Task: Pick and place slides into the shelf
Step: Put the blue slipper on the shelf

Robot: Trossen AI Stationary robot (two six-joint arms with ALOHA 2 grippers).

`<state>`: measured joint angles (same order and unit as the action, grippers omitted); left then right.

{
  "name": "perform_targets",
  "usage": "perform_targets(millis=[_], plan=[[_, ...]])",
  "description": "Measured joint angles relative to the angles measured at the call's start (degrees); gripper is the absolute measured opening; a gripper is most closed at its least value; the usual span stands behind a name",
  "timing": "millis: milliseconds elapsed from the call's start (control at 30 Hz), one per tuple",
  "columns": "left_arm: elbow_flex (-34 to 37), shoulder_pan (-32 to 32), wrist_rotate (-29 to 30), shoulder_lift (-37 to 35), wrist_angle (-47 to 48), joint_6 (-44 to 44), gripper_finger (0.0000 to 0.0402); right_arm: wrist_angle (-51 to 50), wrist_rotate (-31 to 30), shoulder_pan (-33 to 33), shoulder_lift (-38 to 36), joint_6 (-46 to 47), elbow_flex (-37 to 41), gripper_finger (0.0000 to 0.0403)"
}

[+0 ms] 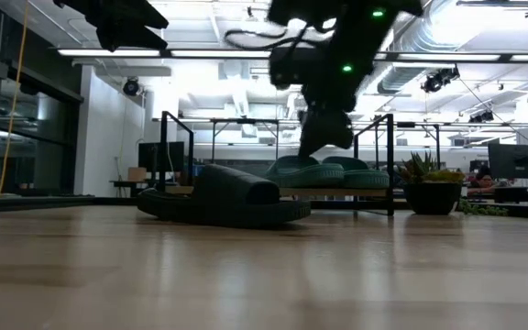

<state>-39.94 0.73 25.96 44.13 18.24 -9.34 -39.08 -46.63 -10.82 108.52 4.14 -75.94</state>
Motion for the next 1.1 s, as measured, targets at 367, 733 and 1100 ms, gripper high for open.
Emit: perform_targets(millis=[367,733,1100], plan=[[0.0,0.0,0.66,-0.01,-2.55,0.75,0.0273,34.09,-1.73,-0.55,-19.83,-9.31,29.58,0.0171],[0.0,0.0,0.66,0.0,-2.62,0.74,0.0273,44.4,-0.86,4.08,-20.48,-12.14,37.76,0.0171],[0.0,0.0,0.63,0.01,-2.62,0.72,0.0273,46.72,1.97,6.91,-20.34,-16.43,37.69,0.0171]])
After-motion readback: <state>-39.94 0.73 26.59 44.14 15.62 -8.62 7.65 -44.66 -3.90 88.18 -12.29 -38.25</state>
